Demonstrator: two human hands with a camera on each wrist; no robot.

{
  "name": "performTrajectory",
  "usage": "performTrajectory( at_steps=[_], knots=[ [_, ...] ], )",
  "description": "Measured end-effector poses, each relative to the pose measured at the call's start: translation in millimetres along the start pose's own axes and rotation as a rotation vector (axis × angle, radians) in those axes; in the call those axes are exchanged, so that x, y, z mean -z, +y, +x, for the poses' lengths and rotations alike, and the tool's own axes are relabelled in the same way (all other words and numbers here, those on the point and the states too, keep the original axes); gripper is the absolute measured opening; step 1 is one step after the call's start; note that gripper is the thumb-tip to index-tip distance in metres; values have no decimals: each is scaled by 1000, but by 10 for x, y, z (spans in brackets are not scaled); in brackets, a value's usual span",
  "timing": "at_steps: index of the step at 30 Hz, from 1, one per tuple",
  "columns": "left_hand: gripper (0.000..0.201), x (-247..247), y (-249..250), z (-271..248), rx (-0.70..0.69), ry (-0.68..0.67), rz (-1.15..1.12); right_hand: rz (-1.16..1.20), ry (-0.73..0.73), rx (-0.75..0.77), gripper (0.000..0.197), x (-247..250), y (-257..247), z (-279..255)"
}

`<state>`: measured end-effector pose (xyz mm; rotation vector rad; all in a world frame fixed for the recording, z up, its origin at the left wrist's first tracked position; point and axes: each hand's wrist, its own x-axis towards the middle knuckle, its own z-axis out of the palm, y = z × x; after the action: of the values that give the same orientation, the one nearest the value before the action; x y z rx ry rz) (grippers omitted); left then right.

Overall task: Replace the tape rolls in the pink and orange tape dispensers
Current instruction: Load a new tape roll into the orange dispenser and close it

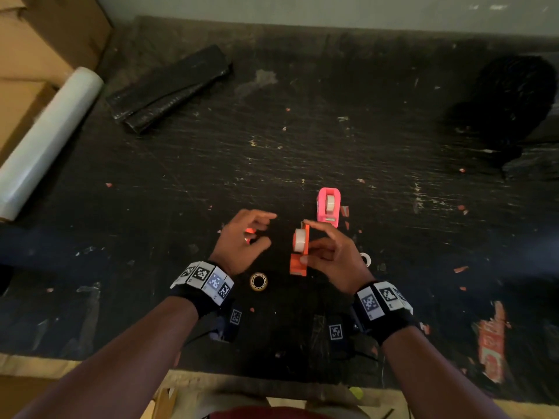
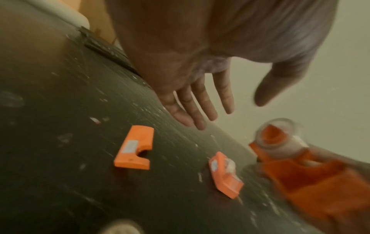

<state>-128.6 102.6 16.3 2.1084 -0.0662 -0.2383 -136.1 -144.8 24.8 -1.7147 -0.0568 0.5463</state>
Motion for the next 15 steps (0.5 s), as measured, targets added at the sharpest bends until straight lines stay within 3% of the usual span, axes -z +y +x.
performTrajectory(
  at_steps=[3,7,10,15],
  knots=[
    [51,136,-253,160,153,130,303,1,16,7,75,39,-9,27],
    [76,194,-378,334,427,-50,523,12,36,7,75,64,-9,51],
    [85,170,-413,432,460,-139,606,7,44,11,75,70,-27,66],
    [76,122,-444,463,401,-128,571,4,41,6,75,104,-45,64]
  ],
)
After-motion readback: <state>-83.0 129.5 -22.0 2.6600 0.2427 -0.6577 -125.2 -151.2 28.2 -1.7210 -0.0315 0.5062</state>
